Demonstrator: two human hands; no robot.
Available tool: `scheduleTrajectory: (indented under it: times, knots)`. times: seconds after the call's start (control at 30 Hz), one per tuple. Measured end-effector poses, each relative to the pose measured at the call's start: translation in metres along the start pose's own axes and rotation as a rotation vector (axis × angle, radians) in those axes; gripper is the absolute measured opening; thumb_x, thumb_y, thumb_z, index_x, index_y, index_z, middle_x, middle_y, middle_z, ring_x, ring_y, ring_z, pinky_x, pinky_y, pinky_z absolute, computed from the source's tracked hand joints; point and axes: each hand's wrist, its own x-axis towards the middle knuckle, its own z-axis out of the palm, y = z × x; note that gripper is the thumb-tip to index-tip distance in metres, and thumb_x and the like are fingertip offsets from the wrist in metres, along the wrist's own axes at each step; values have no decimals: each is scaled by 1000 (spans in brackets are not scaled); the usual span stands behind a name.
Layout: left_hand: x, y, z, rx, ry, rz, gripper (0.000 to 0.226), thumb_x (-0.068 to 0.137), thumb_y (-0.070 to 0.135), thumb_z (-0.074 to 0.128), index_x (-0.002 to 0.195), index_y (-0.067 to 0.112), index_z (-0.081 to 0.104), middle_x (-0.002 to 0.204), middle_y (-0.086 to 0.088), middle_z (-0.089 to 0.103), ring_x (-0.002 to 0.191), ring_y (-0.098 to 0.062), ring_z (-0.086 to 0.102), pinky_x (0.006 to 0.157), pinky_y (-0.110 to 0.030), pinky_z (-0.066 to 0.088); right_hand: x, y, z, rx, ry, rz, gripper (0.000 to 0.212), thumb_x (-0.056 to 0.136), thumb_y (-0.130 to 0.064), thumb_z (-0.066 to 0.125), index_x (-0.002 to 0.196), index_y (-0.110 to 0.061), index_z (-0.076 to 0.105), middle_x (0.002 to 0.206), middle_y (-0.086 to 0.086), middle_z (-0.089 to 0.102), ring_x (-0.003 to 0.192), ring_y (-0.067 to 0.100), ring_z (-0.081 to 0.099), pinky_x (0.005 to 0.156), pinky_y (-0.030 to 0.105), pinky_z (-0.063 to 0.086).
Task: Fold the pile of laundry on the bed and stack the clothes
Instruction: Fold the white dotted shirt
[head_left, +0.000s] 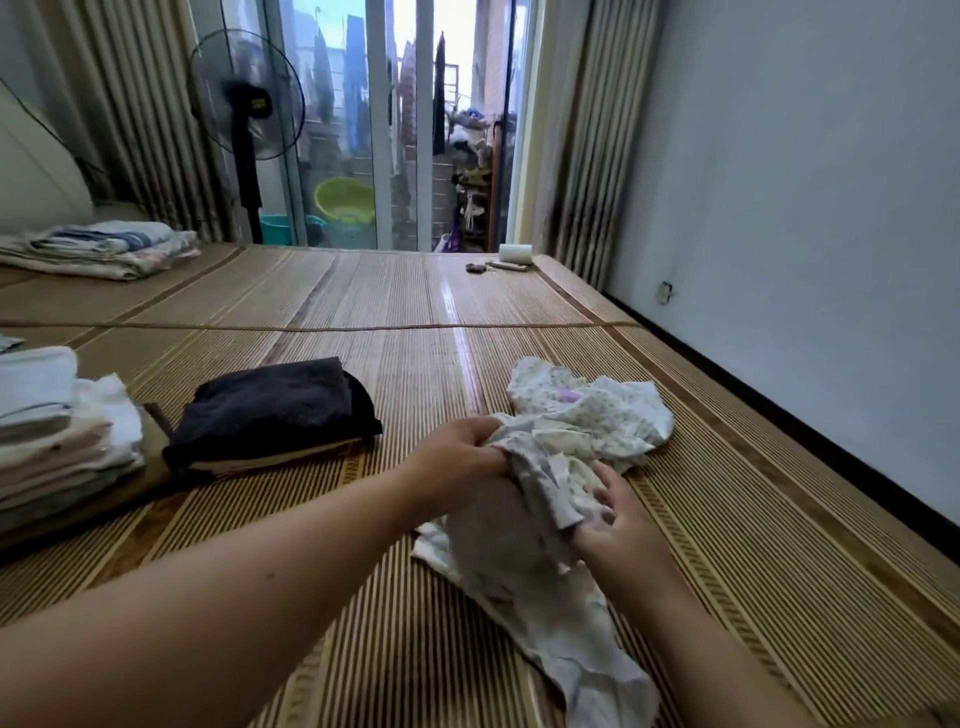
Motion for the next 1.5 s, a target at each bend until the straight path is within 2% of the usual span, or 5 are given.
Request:
scheduleTrajectory:
  times: [0.27, 0.57, 0.87, 1.27, 1.5]
  knots:
    - [-80, 59, -86, -349, 56, 26, 19, 97, 11, 46, 97, 12, 65, 86, -11, 69, 71, -21, 67, 63, -34, 57, -17, -51, 38, 57, -166, -309, 7, 82, -19, 71, 84, -25, 76, 88, -7, 73, 85, 9, 66, 73, 34, 53]
    - [-134, 38, -187, 370, 500, -101, 29, 100, 28, 47, 93, 8, 68, 101, -14, 65, 90, -26, 57, 79, -33, 45, -48, -138, 39, 744, -128, -106, 32, 87, -19, 57, 104, 7, 61, 107, 32, 64, 100, 42, 63, 91, 58, 48]
    - [-173, 22, -134, 322, 6, -29, 37, 81, 50, 68, 112, 31, 65, 105, 9, 70, 95, -8, 66, 82, -29, 55, -83, -173, 79, 203, -165, -277, 14, 85, -21, 67, 71, -19, 70, 71, 0, 69, 69, 17, 64, 69, 38, 55]
    - [-180, 65, -175, 1218, 353, 98, 30, 98, 32, 36, 94, 22, 65, 83, 3, 61, 78, -19, 58, 60, -30, 40, -85, -193, 41, -391, -60, -533, 13, 76, -23, 57, 65, -27, 63, 61, -10, 56, 71, 14, 54, 55, 12, 32]
    - [-195, 115, -240, 664, 476, 162, 28, 97, 16, 44, 106, 22, 69, 108, -3, 67, 90, -15, 56, 71, -27, 41, -78, -275, -9, -285, 5, -566, 22, 90, -24, 59, 77, -14, 72, 69, -2, 60, 66, 11, 51, 56, 24, 32]
